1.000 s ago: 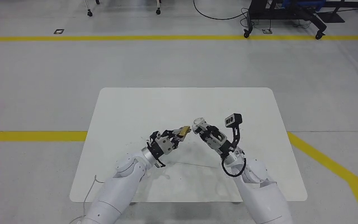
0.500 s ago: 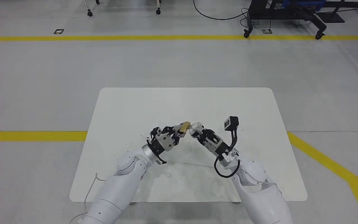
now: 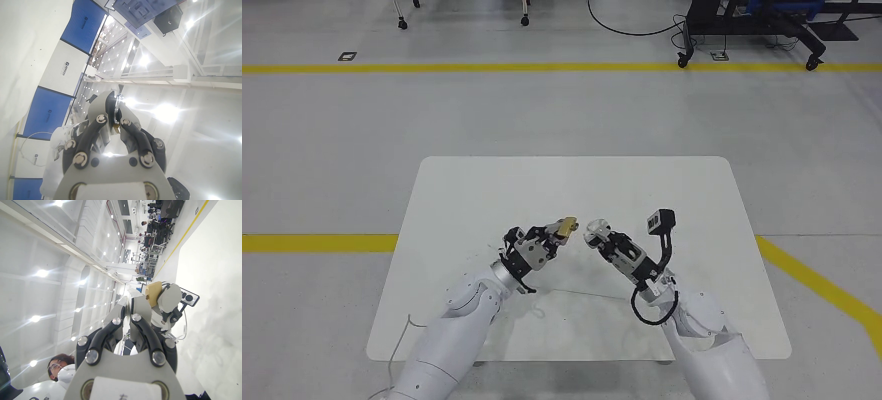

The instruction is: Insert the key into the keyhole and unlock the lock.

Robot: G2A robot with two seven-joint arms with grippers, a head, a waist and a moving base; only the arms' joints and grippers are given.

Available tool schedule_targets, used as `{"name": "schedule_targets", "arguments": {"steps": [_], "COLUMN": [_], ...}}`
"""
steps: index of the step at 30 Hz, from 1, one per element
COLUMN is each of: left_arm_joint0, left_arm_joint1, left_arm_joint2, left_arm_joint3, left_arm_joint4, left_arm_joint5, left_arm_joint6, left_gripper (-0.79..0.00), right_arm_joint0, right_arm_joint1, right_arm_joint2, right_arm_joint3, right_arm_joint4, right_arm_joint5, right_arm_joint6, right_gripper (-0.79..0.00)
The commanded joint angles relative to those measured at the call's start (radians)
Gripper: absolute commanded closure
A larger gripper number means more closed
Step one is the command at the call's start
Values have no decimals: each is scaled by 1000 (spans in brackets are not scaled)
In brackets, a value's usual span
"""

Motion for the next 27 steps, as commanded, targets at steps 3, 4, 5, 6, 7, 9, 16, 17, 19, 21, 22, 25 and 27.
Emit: {"name": "schedule_targets", "arguments": {"steps": [3,4,5,6,7,9,16,17,19,21,22,25,27], "left_arm_joint0": [4,5,7,8,9,11,13,12,14,15,19,32,41], "left_arm_joint1": [2,2,1,1,1,1,1,1,2,7,9,17,23], "left_arm_joint2": [0,1,2,3,3,4,-2,-4,-13,-20,-23,-35,-41], "left_arm_joint3": [-13,-16,-19,-22,-24,-26,-27,-29,-38,-51,-63,-106,-141], "left_arm_joint4": [23,28,30,35,39,41,46,53,76,151,181,314,402], "left_arm_joint5": [5,6,5,5,3,3,-6,-17,-58,-112,-136,-202,-219], "left_arm_joint6": [0,1,3,3,3,1,-2,2,20,55,72,137,175], "left_gripper": [0,0,0,0,0,0,0,0,0,0,0,0,0], "right_arm_joint0": [14,18,21,22,23,24,19,14,2,-12,-18,-22,-22], "right_arm_joint1": [-2,-2,-2,-3,-2,-2,0,0,1,3,4,5,5], "right_arm_joint2": [-19,-24,-28,-30,-31,-33,-25,-20,-6,10,20,25,25], "right_arm_joint3": [8,10,10,12,13,14,7,2,-10,-21,-25,-28,-28], "right_arm_joint4": [-14,-18,-21,-21,-25,-29,-20,-12,11,37,41,39,39], "right_arm_joint5": [22,28,32,37,44,59,67,61,47,38,36,37,37], "right_arm_joint6": [5,5,7,8,8,6,4,2,2,5,6,4,4], "right_gripper": [0,0,0,0,0,0,0,0,-6,-785,-785,-785,-785]}}
